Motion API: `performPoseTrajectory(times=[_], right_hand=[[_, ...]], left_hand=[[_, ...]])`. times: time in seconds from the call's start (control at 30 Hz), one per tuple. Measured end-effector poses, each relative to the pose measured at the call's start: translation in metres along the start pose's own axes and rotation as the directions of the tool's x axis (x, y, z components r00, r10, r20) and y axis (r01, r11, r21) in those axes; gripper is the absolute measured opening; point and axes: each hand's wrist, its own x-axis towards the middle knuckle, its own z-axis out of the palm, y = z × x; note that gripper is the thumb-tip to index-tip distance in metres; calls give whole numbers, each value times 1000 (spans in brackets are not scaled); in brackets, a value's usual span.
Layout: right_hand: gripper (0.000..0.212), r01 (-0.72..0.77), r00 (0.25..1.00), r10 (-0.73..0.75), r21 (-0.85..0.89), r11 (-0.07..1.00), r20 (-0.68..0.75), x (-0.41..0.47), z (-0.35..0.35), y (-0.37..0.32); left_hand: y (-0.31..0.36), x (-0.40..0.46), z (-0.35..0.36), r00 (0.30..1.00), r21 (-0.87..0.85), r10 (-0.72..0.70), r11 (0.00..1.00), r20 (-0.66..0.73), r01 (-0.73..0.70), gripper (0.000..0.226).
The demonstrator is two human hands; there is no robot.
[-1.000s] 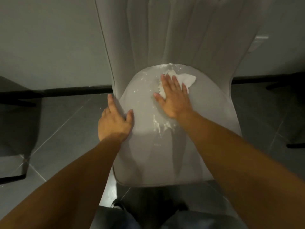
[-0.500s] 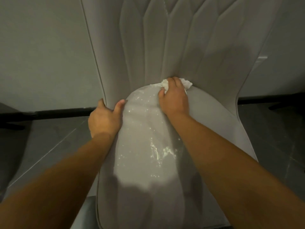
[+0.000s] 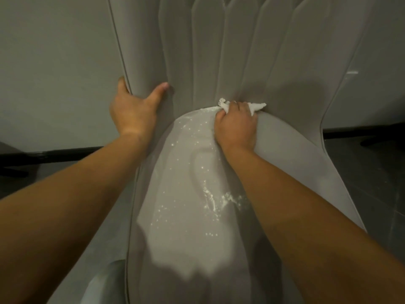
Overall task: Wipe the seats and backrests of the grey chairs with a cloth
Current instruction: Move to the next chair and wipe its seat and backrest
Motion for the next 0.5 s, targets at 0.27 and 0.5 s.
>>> performPoseTrajectory(times=[0.27, 0.5], right_hand=[[40, 144, 981, -162, 154, 977, 109, -5, -5, -14], [37, 395, 880, -428, 183, 900, 206, -49, 2, -74]], left_hand=[[-3, 11, -2, 989, 64, 148, 987, -11, -147, 88], [-10, 12, -7, 970, 140, 237, 960, 51, -242, 88]])
